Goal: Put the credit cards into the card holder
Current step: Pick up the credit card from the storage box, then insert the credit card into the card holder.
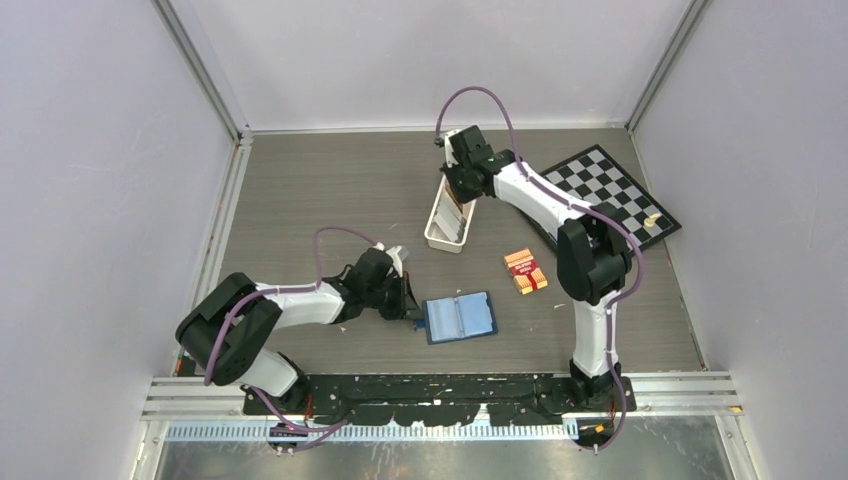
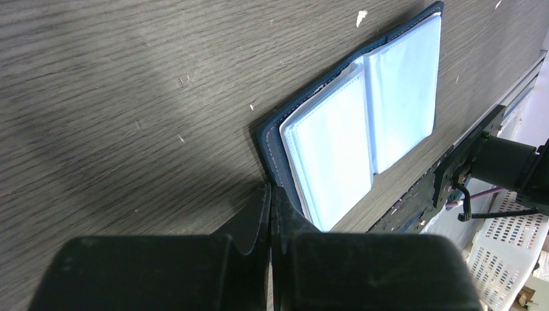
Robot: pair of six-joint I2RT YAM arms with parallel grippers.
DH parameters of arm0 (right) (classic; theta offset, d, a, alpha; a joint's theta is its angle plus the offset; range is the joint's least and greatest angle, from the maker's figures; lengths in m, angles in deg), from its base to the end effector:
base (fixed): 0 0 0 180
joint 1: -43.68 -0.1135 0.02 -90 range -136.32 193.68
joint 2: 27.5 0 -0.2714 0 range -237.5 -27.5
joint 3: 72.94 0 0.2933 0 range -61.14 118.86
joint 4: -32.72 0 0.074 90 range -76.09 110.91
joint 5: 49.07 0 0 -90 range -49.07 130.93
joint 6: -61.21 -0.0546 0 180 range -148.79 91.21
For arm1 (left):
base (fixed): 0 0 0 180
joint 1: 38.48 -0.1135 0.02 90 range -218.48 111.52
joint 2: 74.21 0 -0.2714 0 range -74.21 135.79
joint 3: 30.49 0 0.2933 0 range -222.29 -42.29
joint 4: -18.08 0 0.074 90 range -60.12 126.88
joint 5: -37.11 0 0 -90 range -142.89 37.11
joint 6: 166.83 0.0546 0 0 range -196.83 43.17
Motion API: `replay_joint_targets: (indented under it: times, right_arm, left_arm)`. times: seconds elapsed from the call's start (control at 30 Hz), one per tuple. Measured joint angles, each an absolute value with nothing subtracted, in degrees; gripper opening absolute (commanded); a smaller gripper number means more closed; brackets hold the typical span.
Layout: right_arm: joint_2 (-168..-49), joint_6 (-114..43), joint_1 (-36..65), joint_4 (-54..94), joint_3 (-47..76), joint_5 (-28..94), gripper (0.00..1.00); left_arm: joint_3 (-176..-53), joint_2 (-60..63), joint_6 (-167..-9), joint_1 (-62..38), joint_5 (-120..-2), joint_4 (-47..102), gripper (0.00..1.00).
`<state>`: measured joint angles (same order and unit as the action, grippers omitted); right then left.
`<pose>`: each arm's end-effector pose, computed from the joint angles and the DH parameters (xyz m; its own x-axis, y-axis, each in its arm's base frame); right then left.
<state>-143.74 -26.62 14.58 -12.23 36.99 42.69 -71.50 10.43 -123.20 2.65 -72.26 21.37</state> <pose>0.4482 0.2475 0.2244 -0.6633 -0.4125 -0.6244 -0.4948 0.8677 -0.0476 0.2085 -0.2061 0.0897 -0.9523 -0.0750 -0.2959 0.1477 0.7352 -0.6615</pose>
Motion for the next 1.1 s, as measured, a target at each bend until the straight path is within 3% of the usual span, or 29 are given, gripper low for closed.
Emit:
replay_joint_targets:
  times: [0.5, 0.8, 1.1]
  right_arm:
    - [-119.44, -41.05, 14.64, -11.80, 27.39, 41.21, 0.00]
    - [-100.53, -55.62, 14.66, -10.33, 1.49, 29.73, 0.00]
    - [-91.83, -68.10, 14.60, -6.37, -19.67, 18.45, 0.00]
  left_arm:
    - [-72.57, 10.80, -122.42, 2.65, -71.00, 22.51, 0.00]
    - [-75.50, 12.05, -119.75, 2.23, -68.66, 25.15, 0.00]
    - [-76.57, 12.62, -119.11, 1.99, -67.57, 25.96, 0.00]
